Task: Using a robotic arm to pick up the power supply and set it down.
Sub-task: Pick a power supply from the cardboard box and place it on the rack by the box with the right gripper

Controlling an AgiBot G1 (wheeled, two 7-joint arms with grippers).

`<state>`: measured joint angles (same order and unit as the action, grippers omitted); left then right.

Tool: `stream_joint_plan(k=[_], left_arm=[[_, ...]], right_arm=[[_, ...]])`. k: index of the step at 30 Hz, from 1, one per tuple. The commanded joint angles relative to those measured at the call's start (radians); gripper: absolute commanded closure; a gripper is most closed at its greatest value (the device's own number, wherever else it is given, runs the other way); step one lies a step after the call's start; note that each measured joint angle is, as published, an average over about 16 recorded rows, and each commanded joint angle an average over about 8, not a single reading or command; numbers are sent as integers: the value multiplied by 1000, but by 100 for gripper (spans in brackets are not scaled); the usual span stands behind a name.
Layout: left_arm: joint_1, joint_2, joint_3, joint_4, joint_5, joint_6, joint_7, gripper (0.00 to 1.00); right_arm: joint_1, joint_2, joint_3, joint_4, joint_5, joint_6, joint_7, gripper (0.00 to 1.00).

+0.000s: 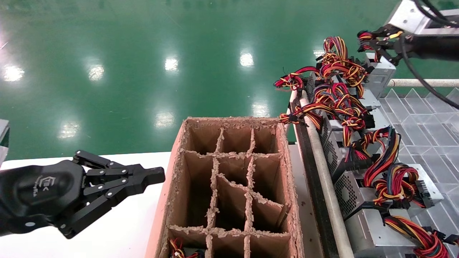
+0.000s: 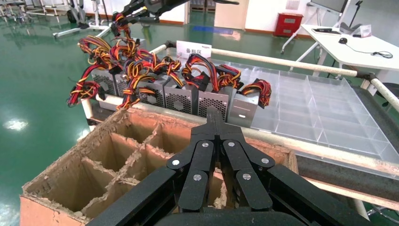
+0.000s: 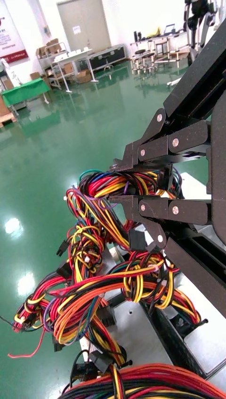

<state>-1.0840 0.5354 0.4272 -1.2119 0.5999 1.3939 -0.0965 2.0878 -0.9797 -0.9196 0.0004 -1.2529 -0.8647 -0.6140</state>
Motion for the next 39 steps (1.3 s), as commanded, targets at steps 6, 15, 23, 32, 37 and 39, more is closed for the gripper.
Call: stream_joint_plan(k=[6, 15, 23, 32, 37, 39], left_arm=[[0, 0, 0, 0, 0, 0, 0, 100], [0, 0, 0, 0, 0, 0, 0, 100], [0, 0, 0, 0, 0, 0, 0, 100], [0, 0, 0, 0, 0, 0, 0, 100], [0, 0, 0, 0, 0, 0, 0, 100], [0, 0, 0, 0, 0, 0, 0, 100]], right_arm=[[-10, 5, -7, -16, -10, 69, -4, 100], [-28, 25, -21, -37, -28, 220, 18, 100], [-54, 17, -17, -20, -22, 262, 36, 100], [-70, 4, -4, 11, -3, 300, 20, 100], [-72, -1, 3, 18, 6, 317, 4, 100], [-74, -3, 5, 19, 9, 316, -2, 100]])
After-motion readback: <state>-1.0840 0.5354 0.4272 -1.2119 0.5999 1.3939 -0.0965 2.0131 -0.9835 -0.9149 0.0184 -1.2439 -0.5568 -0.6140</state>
